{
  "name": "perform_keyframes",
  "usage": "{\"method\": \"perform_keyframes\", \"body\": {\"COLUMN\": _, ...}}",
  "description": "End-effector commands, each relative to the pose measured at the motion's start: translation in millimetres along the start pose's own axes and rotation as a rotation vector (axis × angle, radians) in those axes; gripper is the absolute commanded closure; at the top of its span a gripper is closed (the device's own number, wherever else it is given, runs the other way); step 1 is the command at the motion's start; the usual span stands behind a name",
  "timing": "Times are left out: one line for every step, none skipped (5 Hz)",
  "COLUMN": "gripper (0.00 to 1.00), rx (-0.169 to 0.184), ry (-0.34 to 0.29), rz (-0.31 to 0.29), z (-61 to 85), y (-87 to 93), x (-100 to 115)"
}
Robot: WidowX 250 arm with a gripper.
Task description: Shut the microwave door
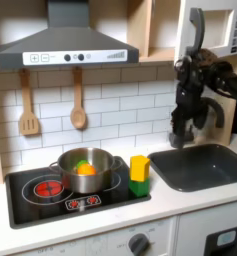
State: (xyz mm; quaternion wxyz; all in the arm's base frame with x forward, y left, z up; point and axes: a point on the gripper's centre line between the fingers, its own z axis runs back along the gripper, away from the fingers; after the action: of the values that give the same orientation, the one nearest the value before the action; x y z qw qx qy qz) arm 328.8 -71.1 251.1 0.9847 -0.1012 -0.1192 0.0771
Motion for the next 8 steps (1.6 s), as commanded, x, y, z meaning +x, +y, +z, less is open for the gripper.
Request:
{"method": "perform_keyframes", "body": {"gripper": 0.00, "rx": -0.021, "ry": -0.004, "rz": -0.020, "z": -6.8, "y": -24.7, "x": 18.0}}
{"method": "perform_keyframes", "body": {"gripper": 0.00, "rx": -0.028, "ry": -0.006, "rz": 0.007, "z": -9.8, "y": -25.8, "x": 31.3}}
{"method": "perform_keyframes", "body": {"gripper": 0.00, "rx": -0.021, "ry": -0.007, "rz": 0.027, "z": -12.2, "y": -25.1, "x": 41.9}}
{"method": "perform_keyframes", "body": {"gripper": 0.00, "rx": -0.021, "ry": -0.001, "rz": 0.050, "z": -15.2, "y": -23.5, "x": 52.0}}
{"method": "perform_keyframes", "body": {"gripper": 0.00, "rx": -0.013, "ry": -0.004, "rz": 0.076, "z": -17.3, "y": -16.1, "x": 63.1}}
{"method": "perform_keyframes", "body": {"gripper": 0.00, "rx": -0.008, "ry": -0.009, "rz": 0.094, "z": -16.7, "y": -9.8, "x": 69.6}}
{"method": "perform_keyframes", "body": {"gripper": 0.00, "rx": -0.010, "ry": -0.005, "rz": 0.087, "z": -16.1, "y": -12.1, "x": 68.1}}
{"method": "perform_keyframes", "body": {"gripper": 0.00, "rx": -0.013, "ry": -0.001, "rz": 0.079, "z": -16.7, "y": -15.2, "x": 65.5}}
